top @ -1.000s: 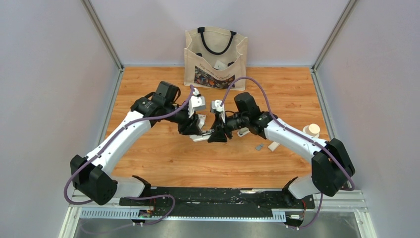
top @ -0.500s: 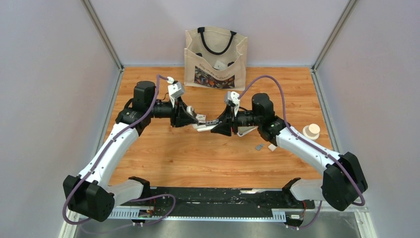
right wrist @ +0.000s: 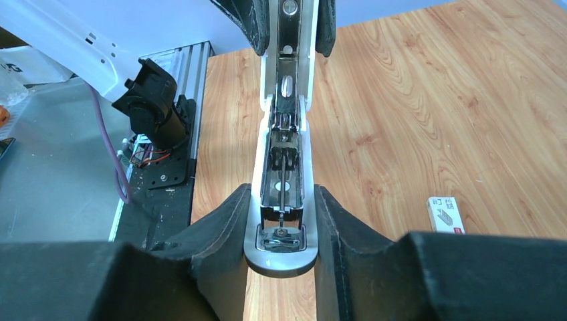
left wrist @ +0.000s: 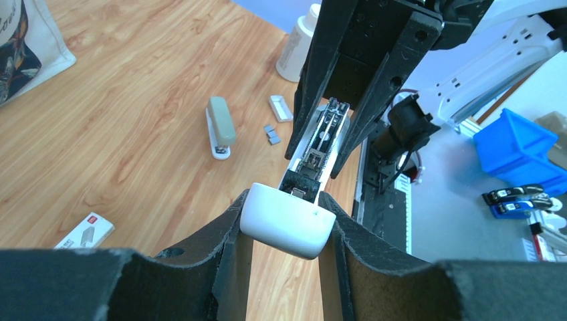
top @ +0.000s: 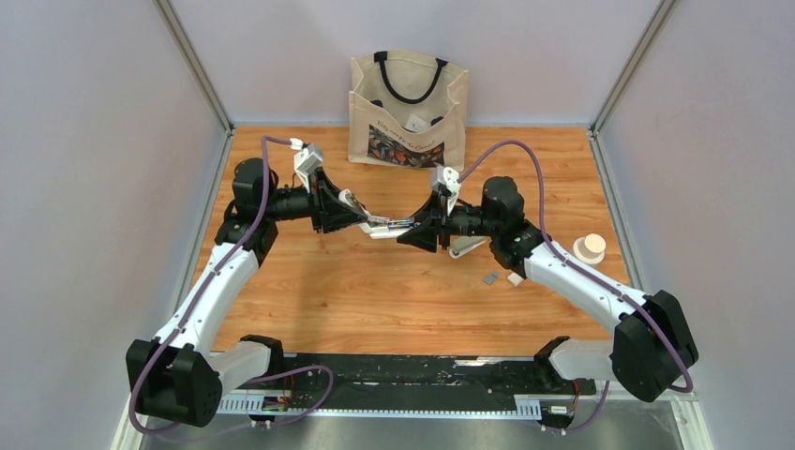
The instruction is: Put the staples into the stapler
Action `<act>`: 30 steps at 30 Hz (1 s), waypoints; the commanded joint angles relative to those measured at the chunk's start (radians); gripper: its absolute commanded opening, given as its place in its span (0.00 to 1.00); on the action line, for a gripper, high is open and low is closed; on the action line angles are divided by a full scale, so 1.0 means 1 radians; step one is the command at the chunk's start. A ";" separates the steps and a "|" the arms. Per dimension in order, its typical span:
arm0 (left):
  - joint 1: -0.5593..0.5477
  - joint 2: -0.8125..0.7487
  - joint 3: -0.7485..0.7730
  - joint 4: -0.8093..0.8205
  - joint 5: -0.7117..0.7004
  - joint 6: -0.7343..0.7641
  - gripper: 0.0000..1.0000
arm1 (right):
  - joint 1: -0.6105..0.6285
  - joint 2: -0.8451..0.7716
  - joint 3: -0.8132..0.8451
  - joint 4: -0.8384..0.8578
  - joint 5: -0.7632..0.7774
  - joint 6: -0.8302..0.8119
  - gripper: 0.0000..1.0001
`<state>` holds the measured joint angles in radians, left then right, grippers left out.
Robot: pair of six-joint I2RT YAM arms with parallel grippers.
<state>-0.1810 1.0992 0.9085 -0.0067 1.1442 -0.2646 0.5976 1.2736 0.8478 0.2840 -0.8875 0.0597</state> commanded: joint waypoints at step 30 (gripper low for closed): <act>0.054 -0.041 -0.047 0.063 -0.055 0.121 0.00 | -0.018 -0.046 -0.017 0.037 0.001 0.033 0.02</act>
<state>-0.1463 1.0882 0.7628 0.3904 1.1767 -0.5350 0.5972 1.2583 0.7849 0.4145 -0.8566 0.1619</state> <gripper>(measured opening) 0.431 0.363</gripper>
